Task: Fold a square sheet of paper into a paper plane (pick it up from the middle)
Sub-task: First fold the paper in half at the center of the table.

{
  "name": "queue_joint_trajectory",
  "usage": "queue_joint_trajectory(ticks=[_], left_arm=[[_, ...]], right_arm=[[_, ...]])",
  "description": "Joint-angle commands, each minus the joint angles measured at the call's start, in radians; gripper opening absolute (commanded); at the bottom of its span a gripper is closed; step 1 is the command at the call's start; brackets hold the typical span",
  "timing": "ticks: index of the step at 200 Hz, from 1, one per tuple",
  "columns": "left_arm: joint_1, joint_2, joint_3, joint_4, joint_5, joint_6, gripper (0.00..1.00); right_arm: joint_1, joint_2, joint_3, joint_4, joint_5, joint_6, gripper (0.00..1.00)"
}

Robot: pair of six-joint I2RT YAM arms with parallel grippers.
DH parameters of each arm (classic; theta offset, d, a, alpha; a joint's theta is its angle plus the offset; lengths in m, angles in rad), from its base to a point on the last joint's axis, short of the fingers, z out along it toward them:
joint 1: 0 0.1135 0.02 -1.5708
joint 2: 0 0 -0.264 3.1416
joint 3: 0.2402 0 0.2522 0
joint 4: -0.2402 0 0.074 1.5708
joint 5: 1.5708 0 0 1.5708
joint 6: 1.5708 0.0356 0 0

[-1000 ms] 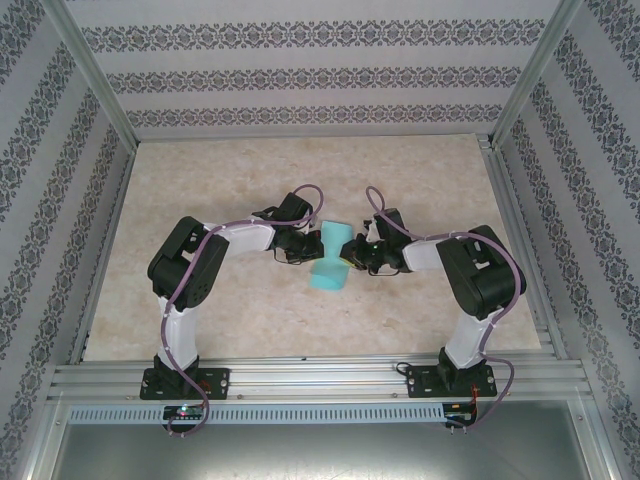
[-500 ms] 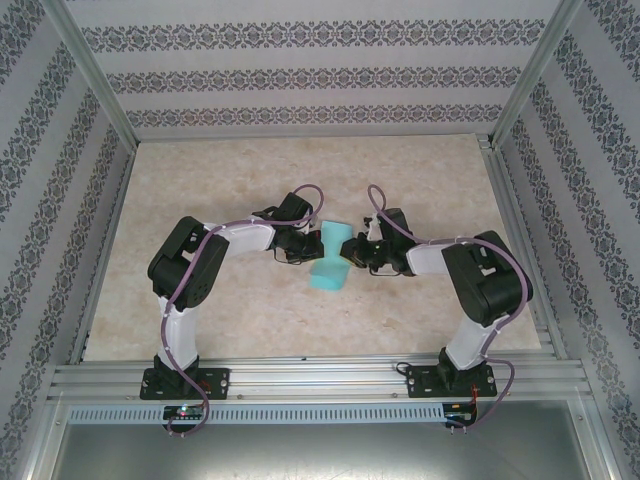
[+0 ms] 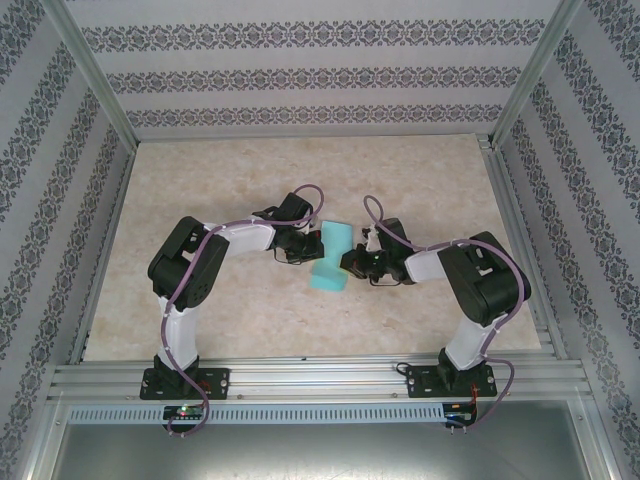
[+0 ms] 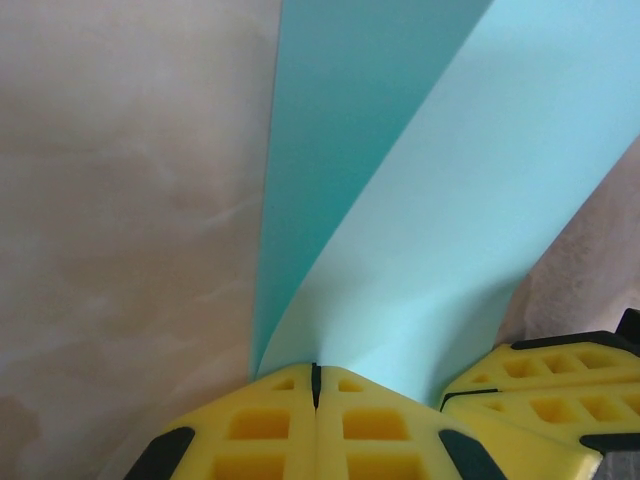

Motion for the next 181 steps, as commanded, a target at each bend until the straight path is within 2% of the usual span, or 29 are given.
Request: queue_joint_trajectory(ticks=[1, 66, 152, 181], left_arm=[[-0.013, 0.034, -0.001, -0.082, -0.021, 0.025, 0.0], [-0.013, 0.031, 0.001, -0.085, -0.022, 0.025, 0.0], [-0.013, 0.029, 0.001, -0.084, -0.019, 0.025, 0.0], [-0.013, 0.03, 0.001, -0.085, -0.02, 0.026, 0.0]], right_arm=[[0.008, 0.038, -0.028, -0.011, 0.028, -0.028, 0.08], [0.026, -0.142, -0.018, -0.044, -0.009, -0.017, 0.09], [0.06, -0.058, -0.113, 0.0, 0.028, -0.011, 0.09], [0.062, -0.106, -0.108, -0.017, 0.032, -0.006, 0.09]])
